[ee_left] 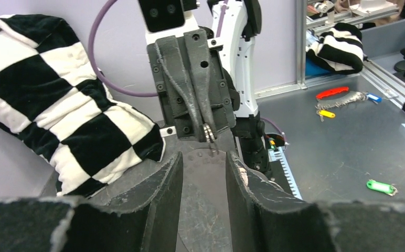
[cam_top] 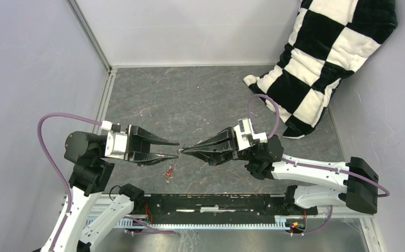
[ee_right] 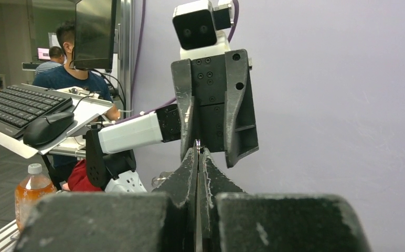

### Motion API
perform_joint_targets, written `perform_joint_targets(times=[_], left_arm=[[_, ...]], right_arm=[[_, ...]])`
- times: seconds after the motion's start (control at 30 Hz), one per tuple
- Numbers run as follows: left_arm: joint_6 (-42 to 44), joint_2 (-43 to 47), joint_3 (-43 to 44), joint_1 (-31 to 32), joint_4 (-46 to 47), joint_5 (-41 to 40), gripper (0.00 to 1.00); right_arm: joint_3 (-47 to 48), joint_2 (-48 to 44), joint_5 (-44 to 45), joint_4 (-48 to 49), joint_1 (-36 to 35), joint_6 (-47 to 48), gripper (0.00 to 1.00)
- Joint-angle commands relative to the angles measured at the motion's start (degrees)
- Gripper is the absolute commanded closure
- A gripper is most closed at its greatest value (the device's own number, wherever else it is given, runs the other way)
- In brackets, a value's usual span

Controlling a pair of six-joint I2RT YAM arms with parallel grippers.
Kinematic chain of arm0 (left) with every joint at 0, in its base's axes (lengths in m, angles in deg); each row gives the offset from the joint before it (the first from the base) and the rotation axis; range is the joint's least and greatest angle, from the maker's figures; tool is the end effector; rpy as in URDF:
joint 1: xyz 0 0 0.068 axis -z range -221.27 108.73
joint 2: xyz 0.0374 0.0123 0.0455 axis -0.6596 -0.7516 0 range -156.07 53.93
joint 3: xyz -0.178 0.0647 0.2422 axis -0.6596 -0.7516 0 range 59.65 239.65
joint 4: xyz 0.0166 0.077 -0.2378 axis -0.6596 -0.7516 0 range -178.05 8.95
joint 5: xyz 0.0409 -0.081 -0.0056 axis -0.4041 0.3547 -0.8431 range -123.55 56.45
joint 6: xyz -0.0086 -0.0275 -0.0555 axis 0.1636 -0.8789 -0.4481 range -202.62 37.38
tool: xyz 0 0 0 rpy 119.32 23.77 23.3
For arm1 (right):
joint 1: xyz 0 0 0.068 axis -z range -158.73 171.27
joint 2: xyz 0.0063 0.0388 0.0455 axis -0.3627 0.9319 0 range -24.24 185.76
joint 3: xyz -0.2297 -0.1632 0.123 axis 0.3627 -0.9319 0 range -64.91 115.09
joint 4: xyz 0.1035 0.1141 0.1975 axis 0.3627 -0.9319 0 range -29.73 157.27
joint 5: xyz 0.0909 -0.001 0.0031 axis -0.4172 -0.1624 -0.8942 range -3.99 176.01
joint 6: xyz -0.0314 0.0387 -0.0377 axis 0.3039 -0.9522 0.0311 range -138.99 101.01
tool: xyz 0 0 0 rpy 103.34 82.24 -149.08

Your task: Put the keys on the keyring

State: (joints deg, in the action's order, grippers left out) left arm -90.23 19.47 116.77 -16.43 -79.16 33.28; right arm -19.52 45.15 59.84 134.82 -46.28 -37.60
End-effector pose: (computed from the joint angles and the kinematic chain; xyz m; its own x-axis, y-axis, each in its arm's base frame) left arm 0.0264 -0.0604 0.4668 0.2513 -0.1738 -0.9522 0.9660 -0.0175 0.2581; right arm 0.0709 0.2266 0.4343 -0.0543 0.6186 -0.7838 -0.9858 -0.1584 -0.0567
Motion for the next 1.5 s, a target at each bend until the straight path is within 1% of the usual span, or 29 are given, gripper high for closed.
perform_joint_targets(times=[0.0, 0.13, 0.23, 0.3, 0.43, 0.53, 0.57, 0.67, 0.7, 0.73, 0.77, 0.8, 0.83, 0.87, 0.93, 0.97, 1.03, 1.07, 1.17, 1.23, 1.27, 1.3, 1.37, 1.43, 1.47], left_arm=[[-0.84, 0.75, -0.1, -0.05, -0.78, 3.73, 0.57], [3.26, 1.18, 0.11, -0.02, -5.82, 4.1, 0.58], [4.0, 1.04, 0.01, -0.05, -6.03, 3.37, 0.59], [4.27, 0.8, 0.01, -0.05, -6.1, 1.82, 0.62], [6.94, 0.29, 0.52, -0.01, -8.44, -1.23, 0.69], [10.31, 0.32, 0.84, -0.06, -11.58, -2.59, 0.78], [10.94, 0.3, 0.86, -0.06, -12.36, -3.03, 0.81], [11.65, 0.36, 0.88, -0.04, -12.96, -4.38, 0.97], [12.15, 0.39, 0.93, -0.05, -13.29, -4.73, 0.98], [12.93, 0.32, 1.08, -0.06, -14.04, -5.39, 0.98], [14.12, 0.23, 1.46, -0.06, -15.47, -5.67, 0.98], [16.11, 0.04, 1.71, -0.06, -17.57, -5.66, 0.98], [18.47, -0.18, 2.21, -0.06, -20.11, -5.32, 0.98], [21.42, -0.44, 2.89, -0.01, -24.01, -4.75, 0.98], [26.79, -0.97, 3.58, -0.03, -28.16, -4.07, 0.98], [29.42, -1.41, 4.15, -0.05, -31.31, -3.73, 0.98], [33.66, -2.57, 5.26, -0.05, -35.68, -3.55, 0.98], [36.82, -3.31, 5.88, -0.05, -38.16, -3.03, 0.98], [42.09, -5.11, 7.55, -0.05, -44.71, -2.34, 0.98], [44.89, -5.92, 8.18, -0.05, -47.4, -2.39, 0.98], [45.78, -6.3, 8.44, -0.05, -48.32, -2.52, 0.98], [46.15, -6.69, 8.75, -0.06, -48.97, -2.74, 0.98], [47.02, -7.49, 9.51, -0.03, -50.27, -3.07, 0.98], [49.91, -8.8, 10.48, -0.02, -53.15, -3.26, 0.98], [50.95, -9.28, 10.85, -0.01, -54.36, -3.49, 0.98]], right_arm=[[0.36, -0.09, 3.44, 0.13, -0.65, 2.95, 0.99], [0.57, -0.21, 4.58, -1.45, -1.17, 4.37, 0.99], [0.71, -0.04, 5.22, -1.82, -1.59, 5.06, 0.99], [0.93, 0.05, 5.42, -2.24, -1.84, 5.38, 0.99], [0.98, 0.18, 5.53, -2.55, -2.31, 5.64, 0.99], [0.51, -0.2, 6.04, -2.69, -2.39, 5.93, 0.99], [0.45, -0.3, 6.21, -2.84, -2.4, 6.0, 0.99], [0.24, -0.23, 6.14, -2.86, -2.49, 5.79, 0.99], [0.19, -0.26, 5.93, -2.97, -2.52, 5.63, 0.99], [0.15, -0.56, 5.93, -3.92, -2.49, 5.72, 0.96], [0.22, -1.27, 5.73, -6.29, -2.45, 6.31, 0.86], [0.51, -2.54, 5.76, -9.41, -2.42, 7.27, 0.78], [1.19, -3.82, 5.81, -14.16, -2.28, 9.04, 0.68], [2.17, -5.29, 5.53, -18.91, -2.0, 10.9, 0.6], [6.46, -6.93, 3.32, -31.5, -0.74, 14.52, 0.51], [10.03, -7.07, 2.37, -39.68, -0.12, 16.61, 0.45], [16.82, -6.75, 1.67, -54.23, 0.9, 22.06, 0.42], [20.23, -6.28, 0.49, -60.51, 1.43, 24.18, 0.38], [30.57, -2.83, -0.33, -77.09, 2.45, 29.64, 0.38], [37.28, 0.87, -1.05, -86.2, 2.66, 31.99, 0.44], [40.48, 2.41, -1.9, -90.19, 2.69, 32.82, 0.48], [42.76, 4.29, -2.98, -92.55, 2.69, 33.17, 0.51], [46.42, 6.82, -4.75, -96.6, 2.72, 33.61, 0.52], [48.93, 8.59, -5.61, -99.17, 2.75, 34.04, 0.53], [49.93, 9.27, -5.69, -100.12, 2.76, 34.23, 0.56]])
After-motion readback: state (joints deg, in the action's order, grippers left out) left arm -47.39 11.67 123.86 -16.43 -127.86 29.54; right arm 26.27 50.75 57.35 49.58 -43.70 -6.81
